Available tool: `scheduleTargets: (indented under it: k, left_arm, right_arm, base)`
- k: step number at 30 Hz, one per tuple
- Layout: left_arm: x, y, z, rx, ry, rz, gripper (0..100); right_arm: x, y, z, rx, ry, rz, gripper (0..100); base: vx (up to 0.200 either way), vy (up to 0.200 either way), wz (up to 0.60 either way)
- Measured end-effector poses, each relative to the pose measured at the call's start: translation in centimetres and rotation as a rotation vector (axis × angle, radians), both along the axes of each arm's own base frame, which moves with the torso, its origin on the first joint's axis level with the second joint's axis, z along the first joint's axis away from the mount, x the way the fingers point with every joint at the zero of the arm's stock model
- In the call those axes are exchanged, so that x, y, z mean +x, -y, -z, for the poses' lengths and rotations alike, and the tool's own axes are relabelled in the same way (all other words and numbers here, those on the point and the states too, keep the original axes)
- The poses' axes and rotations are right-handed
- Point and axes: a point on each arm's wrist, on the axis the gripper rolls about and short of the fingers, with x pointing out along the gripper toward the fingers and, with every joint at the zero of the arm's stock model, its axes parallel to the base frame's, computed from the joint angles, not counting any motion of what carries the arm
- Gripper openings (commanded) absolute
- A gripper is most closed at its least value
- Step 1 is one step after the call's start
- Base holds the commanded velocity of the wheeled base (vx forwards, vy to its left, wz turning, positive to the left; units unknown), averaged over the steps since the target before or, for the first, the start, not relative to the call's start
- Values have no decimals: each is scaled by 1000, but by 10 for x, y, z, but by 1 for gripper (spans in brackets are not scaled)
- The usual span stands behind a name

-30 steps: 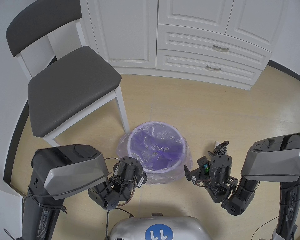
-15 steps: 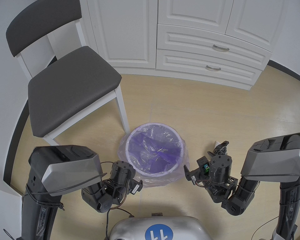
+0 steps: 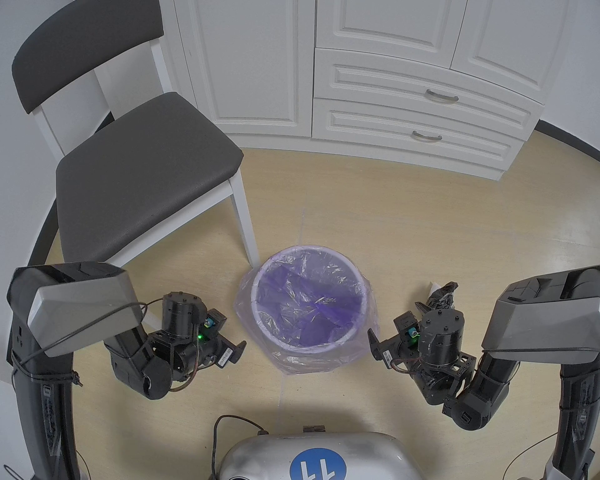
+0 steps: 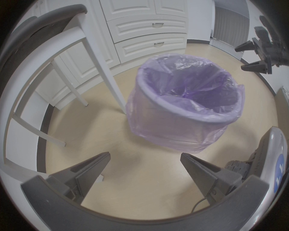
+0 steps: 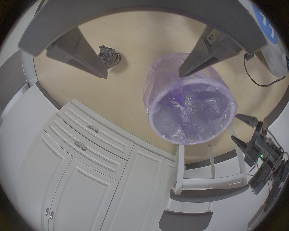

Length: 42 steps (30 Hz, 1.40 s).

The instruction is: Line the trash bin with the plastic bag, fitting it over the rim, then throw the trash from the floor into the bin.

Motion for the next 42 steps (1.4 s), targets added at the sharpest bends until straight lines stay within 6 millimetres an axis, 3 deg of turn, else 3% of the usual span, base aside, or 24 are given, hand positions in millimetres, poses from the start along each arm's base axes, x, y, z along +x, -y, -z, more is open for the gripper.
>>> scheduleTargets:
  k: [6, 14, 24, 30, 42]
  left_arm:
    - [16, -16, -8, -13, 40, -48, 100]
    - [60, -33, -2, -47, 120, -187, 100]
    - [109, -12, 35, -199, 179, -293, 100]
    - [115, 6, 58, -242, 110, -306, 100]
    - [122, 16, 75, -278, 70, -322, 100]
  right_arm:
    - [7, 3, 2, 1, 2, 19, 100]
    - [21, 11, 3, 1, 16, 58, 100]
    - [36, 20, 5, 4, 31, 99, 100]
    - [54, 25, 11, 11, 45, 133, 100]
    - [85, 23, 37, 46, 63, 162, 100]
  base:
    - [0, 0, 0]
    - [0, 0, 0]
    - [0, 0, 0]
    - [0, 0, 0]
    - [0, 0, 0]
